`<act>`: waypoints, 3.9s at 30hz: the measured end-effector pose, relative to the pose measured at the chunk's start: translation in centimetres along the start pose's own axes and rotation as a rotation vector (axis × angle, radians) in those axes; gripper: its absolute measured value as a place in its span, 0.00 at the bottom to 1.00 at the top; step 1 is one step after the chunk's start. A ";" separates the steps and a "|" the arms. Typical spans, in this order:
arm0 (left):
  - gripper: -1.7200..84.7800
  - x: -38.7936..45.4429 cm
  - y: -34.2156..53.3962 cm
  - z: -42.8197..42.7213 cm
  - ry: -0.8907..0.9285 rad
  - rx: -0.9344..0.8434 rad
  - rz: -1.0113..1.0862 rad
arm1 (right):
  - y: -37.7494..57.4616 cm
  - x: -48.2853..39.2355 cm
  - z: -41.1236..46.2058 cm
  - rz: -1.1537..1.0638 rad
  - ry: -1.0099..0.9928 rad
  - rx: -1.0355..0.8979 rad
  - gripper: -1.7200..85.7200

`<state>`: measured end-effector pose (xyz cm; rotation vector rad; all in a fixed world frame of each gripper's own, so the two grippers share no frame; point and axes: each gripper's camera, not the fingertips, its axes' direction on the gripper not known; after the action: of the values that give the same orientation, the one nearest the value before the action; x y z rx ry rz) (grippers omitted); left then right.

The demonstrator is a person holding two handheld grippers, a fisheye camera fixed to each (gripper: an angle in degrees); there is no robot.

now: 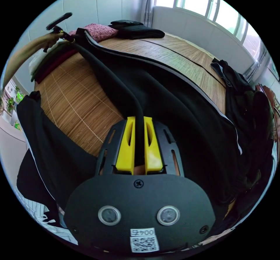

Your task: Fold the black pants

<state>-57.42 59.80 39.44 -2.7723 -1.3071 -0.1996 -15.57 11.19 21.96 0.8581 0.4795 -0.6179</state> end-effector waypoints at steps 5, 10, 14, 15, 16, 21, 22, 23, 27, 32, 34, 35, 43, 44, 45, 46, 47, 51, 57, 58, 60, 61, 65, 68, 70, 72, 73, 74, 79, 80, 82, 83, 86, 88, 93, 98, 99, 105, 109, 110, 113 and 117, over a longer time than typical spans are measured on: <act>0.14 -5.3 2.7 2.5 -0.125 -0.062 -0.094 | 1.0 -1.5 -1.5 -0.050 0.074 0.007 0.08; 0.13 -9.9 14.0 1.5 0.119 0.156 -0.142 | 2.6 -2.7 -3.6 -0.105 0.170 0.025 0.08; 0.11 -13.5 25.5 0.1 0.184 0.278 -0.151 | 4.4 -3.4 -7.0 -0.154 0.237 0.088 0.08; 0.11 -15.4 29.8 -0.4 0.192 0.304 -0.161 | 5.3 -2.6 -9.8 -0.107 0.185 0.153 0.08; 0.11 -17.5 34.1 -0.7 0.203 0.326 -0.180 | 6.5 -1.3 -12.9 -0.017 0.098 0.213 0.08; 0.11 -27.1 51.9 0.8 0.379 0.399 -0.327 | 16.4 4.7 -23.3 0.362 -0.283 0.392 0.04; 0.11 -29.3 56.5 1.7 0.437 0.429 -0.390 | 19.7 5.6 -24.9 0.429 -0.370 0.408 0.03; 0.11 -30.3 58.6 2.2 0.475 0.444 -0.417 | 21.3 5.9 -25.6 0.457 -0.399 0.408 0.03; 0.14 -35.0 70.1 8.3 0.796 0.428 -0.563 | 32.0 7.4 -29.3 0.592 -0.534 0.345 0.02; 0.18 -38.6 76.6 15.7 1.292 0.431 -0.796 | 41.5 10.8 -31.6 0.762 -0.700 0.348 0.07; 0.20 -40.6 77.0 17.5 1.448 0.456 -0.871 | 44.4 12.3 -33.6 0.797 -0.742 0.389 0.11; 0.21 -41.1 76.9 17.7 1.471 0.455 -0.882 | 44.9 12.7 -34.1 0.802 -0.753 0.405 0.12; 0.23 -47.8 73.8 17.3 1.531 0.460 -0.869 | 51.4 17.5 -40.9 0.931 -0.725 0.544 0.15; 0.22 -48.1 73.7 17.3 1.527 0.466 -0.867 | 51.9 18.0 -41.1 0.950 -0.718 0.547 0.15; 0.21 -48.8 73.6 17.3 1.498 0.469 -0.856 | 53.1 19.2 -41.3 0.995 -0.706 0.549 0.15; 0.19 -49.3 73.4 17.3 1.450 0.454 -0.847 | 54.3 20.6 -41.3 1.044 -0.681 0.549 0.15; 0.18 -49.5 73.4 17.5 1.434 0.447 -0.846 | 55.0 21.3 -41.3 1.072 -0.662 0.545 0.15; 0.13 -50.3 73.6 19.2 1.446 0.454 -0.873 | 57.8 27.0 -39.9 1.225 -0.570 0.489 0.15; 0.10 -51.0 74.1 21.1 1.442 0.502 -0.900 | 56.2 33.3 -38.6 1.279 -0.586 0.461 0.15; 0.12 -51.2 74.1 21.6 1.461 0.515 -0.914 | 55.4 34.0 -38.2 1.272 -0.600 0.428 0.15; 0.16 -51.3 74.0 21.9 1.465 0.526 -0.902 | 54.4 34.7 -37.8 1.252 -0.633 0.417 0.15; 0.18 -51.4 73.8 21.8 1.443 0.523 -0.884 | 53.8 35.0 -37.8 1.244 -0.639 0.416 0.15; 0.21 -52.1 73.1 21.9 1.409 0.508 -0.838 | 52.7 36.0 -38.1 1.243 -0.634 0.401 0.15; 0.19 -52.4 72.2 22.1 1.383 0.487 -0.829 | 52.3 36.5 -38.2 1.270 -0.637 0.380 0.13; 0.11 -52.5 71.5 21.5 1.347 0.498 -0.802 | 52.0 36.8 -38.6 1.289 -0.623 0.344 0.09; 0.09 -52.6 70.9 20.8 1.329 0.498 -0.778 | 51.6 36.9 -39.7 1.288 -0.575 0.313 0.07; 0.08 -52.8 70.9 20.0 1.320 0.517 -0.770 | 51.2 36.7 -40.8 1.271 -0.541 0.313 0.07; 0.08 -52.9 71.0 19.5 1.319 0.528 -0.768 | 51.0 36.6 -41.5 1.261 -0.532 0.320 0.07; 0.09 -56.2 73.6 15.0 1.261 0.570 -0.665 | 52.0 34.8 -48.6 1.168 -0.551 0.375 0.06; 0.09 -56.6 74.1 14.9 1.254 0.567 -0.659 | 52.5 34.6 -48.9 1.162 -0.552 0.367 0.06; 0.09 -57.6 76.2 15.8 1.237 0.521 -0.659 | 54.8 33.9 -48.5 1.173 -0.585 0.296 0.07; 0.09 -57.7 76.7 16.3 1.232 0.502 -0.664 | 55.5 33.8 -48.1 1.182 -0.598 0.275 0.07; 0.09 -57.2 78.8 19.0 1.242 0.437 -0.712 | 58.6 32.9 -46.0 1.223 -0.693 0.226 0.08; 0.08 -56.5 79.9 20.6 1.277 0.425 -0.770 | 60.9 32.6 -45.4 1.257 -0.773 0.309 0.10; 0.08 -55.5 79.5 21.2 1.291 0.419 -0.778 | 65.9 33.7 -44.8 1.392 -0.851 0.475 0.17; 0.08 -54.4 78.7 20.9 1.298 0.443 -0.767 | 67.4 34.4 -44.1 1.389 -0.869 0.505 0.20; 0.08 -54.1 78.5 20.8 1.296 0.449 -0.765 | 67.4 34.4 -43.9 1.372 -0.910 0.537 0.19; 0.08 -52.5 77.4 20.6 1.284 0.480 -0.750 | 65.9 35.2 -44.2 1.287 -0.985 0.611 0.09; 0.08 -51.7 76.4 19.7 1.258 0.517 -0.727 | 65.8 34.9 -47.0 1.351 -0.889 0.603 0.06; 0.08 -51.6 76.3 19.5 1.255 0.521 -0.718 | 65.8 34.8 -47.5 1.359 -0.892 0.608 0.06; 0.08 -51.6 75.9 18.3 1.250 0.522 -0.690 | 65.8 34.3 -51.0 1.366 -0.918 0.622 0.06; 0.08 -52.4 76.8 17.9 1.237 0.504 -0.684 | 67.1 33.3 -54.6 1.384 -0.884 0.550 0.06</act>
<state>-29.57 -26.92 13.43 -1.1939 -1.4497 -1.1568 45.93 78.92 6.98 1.0863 -1.1004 0.2385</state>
